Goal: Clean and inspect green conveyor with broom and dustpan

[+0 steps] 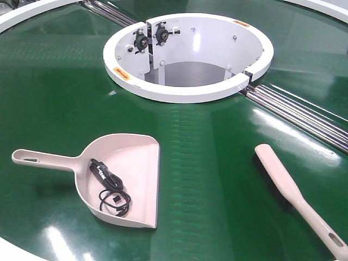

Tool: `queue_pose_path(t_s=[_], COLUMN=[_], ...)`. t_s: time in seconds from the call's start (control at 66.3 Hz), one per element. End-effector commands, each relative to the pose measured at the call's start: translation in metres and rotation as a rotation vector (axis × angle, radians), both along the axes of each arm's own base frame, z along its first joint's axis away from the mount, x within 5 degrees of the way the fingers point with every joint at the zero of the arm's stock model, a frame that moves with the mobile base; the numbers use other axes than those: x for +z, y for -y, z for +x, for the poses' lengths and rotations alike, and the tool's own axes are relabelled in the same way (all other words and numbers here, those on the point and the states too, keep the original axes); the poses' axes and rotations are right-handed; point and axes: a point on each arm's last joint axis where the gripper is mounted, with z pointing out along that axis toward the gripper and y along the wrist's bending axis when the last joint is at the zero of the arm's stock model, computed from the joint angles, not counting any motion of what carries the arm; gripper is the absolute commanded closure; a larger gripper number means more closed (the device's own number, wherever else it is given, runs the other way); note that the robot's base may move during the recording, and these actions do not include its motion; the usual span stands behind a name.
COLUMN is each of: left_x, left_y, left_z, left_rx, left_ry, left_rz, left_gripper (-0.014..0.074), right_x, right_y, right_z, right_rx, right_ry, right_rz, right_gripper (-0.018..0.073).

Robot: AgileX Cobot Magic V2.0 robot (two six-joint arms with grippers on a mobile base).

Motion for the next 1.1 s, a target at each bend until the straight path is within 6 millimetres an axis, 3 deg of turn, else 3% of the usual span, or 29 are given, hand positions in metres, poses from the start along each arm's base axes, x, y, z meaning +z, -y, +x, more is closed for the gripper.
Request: queue_pose_path(t_s=[0.0, 1.086], left_x=[-0.0058, -0.0097], left_y=[-0.0003, -0.0001], left_z=[0.0001, 0.0001], left_rx=[0.004, 0.002], left_ry=[0.024, -0.021], left_rz=[-0.026, -0.015], left_gripper=[0.0603, 0.0603], right_x=[0.0144, 0.0144], right_y=[0.0008, 0.0008], right_z=[-0.0034, -0.0034], right_rx=[-0.007, -0.007], right_ry=[0.103, 0.103], right_rz=[0.011, 0.011], right_gripper=[0.0568, 0.0568])
